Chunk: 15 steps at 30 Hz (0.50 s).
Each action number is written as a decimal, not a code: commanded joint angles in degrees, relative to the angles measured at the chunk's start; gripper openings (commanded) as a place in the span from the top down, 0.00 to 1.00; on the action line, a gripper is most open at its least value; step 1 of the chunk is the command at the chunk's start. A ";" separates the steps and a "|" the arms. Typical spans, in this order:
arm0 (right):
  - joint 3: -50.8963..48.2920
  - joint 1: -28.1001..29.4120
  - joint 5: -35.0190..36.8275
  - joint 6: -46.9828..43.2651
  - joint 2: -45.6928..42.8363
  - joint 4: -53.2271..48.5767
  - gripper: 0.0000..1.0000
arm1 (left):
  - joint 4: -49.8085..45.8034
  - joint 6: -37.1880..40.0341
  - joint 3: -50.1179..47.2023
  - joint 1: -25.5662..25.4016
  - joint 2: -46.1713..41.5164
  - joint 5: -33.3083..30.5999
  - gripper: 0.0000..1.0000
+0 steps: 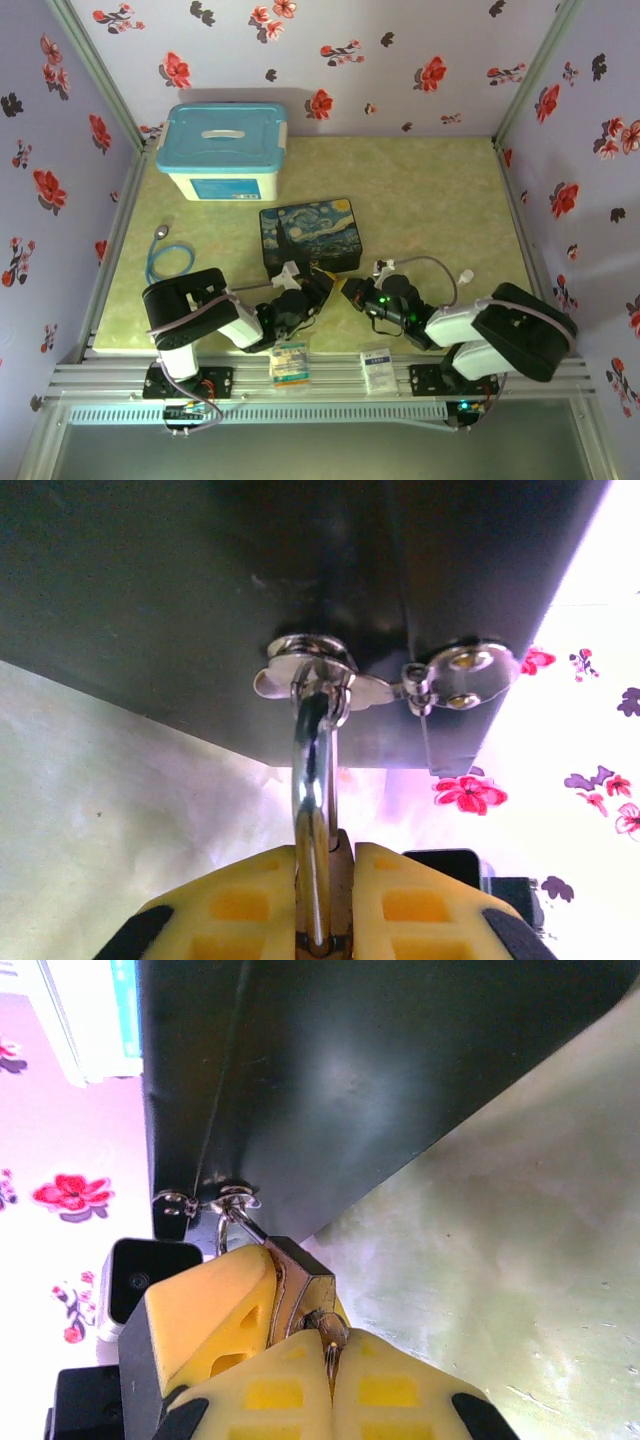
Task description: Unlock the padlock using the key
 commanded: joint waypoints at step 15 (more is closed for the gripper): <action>11.33 -3.04 5.19 -29.26 -29.16 -61.15 0.40 | 6.48 -1.00 1.51 -2.72 3.14 4.93 1.00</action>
